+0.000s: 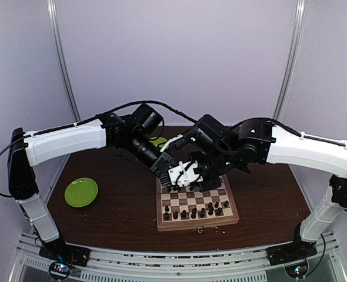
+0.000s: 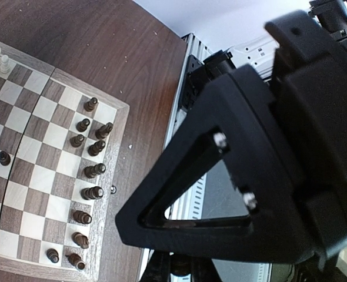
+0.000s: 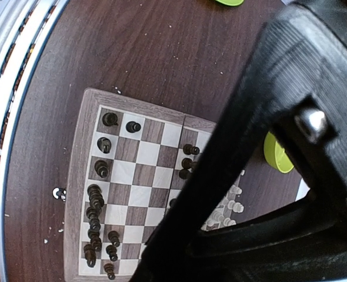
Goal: Set up the chess pieces on the board
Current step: Pass from the left arm to the right, then pass from the right arm to the left
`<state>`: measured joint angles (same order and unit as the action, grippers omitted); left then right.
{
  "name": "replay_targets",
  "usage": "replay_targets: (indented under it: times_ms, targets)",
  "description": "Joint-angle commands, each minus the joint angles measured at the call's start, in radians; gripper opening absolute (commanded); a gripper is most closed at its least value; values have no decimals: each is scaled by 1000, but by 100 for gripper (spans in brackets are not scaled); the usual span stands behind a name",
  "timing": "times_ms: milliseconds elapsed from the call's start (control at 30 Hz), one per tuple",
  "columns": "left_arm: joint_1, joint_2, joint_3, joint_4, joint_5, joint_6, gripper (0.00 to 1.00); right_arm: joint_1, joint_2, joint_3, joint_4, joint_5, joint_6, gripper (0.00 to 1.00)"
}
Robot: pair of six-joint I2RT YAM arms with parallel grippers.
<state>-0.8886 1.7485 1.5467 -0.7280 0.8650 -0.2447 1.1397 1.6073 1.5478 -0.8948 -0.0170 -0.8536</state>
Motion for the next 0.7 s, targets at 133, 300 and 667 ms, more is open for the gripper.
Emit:
replay_targets:
  times_ms: [133,300,667]
  targets:
    - [3,-12,-7,56,-14,-20,17,15,-26,4,-10,39,34,7]
    - [5,-120,-79,131,-173,20,27,-51,-103,-42,10,-121,137,5]
    - [-99,-449,-499,753,-567,261,29,-293,-194,-86,16,-812,377,4]
